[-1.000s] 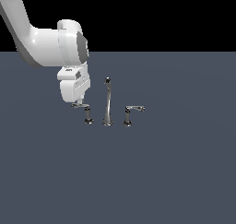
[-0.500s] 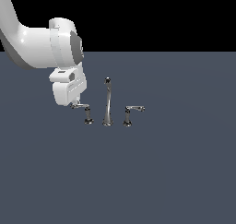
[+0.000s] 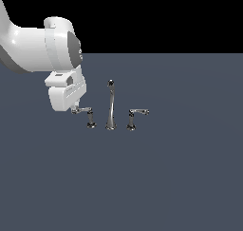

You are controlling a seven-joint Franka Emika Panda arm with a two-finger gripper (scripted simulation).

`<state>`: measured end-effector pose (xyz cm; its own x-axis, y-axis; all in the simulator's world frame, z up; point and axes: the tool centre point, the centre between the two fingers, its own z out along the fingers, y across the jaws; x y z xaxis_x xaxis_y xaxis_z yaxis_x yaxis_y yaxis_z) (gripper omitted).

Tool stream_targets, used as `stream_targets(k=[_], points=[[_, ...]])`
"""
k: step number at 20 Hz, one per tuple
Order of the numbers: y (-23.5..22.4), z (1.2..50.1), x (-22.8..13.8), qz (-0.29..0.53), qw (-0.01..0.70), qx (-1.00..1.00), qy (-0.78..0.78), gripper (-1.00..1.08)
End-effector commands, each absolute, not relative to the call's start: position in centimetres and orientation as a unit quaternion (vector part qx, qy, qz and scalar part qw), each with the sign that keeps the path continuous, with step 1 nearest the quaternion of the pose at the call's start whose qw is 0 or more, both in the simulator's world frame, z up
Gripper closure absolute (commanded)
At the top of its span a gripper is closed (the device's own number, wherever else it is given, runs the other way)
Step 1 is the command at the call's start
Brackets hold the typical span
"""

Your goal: Turn on the faucet by rotating a designated handle.

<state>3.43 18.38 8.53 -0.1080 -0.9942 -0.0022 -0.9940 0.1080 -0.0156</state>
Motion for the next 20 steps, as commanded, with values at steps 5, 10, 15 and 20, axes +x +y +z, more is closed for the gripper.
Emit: stream_targets(k=[5,10,15,20], points=[[18.0,8.5,1.1,-0.002,0.001,-0.668,0.744,1.08],[17.7,8.5,-0.4,-0.001,0.001,-0.668,0.745,1.08],[17.6,8.5,-0.9,0.000,0.002,-0.670,0.742,1.08],[15.9,8.5,-1.9,0.000,0.001,-0.669,0.743,1.08]])
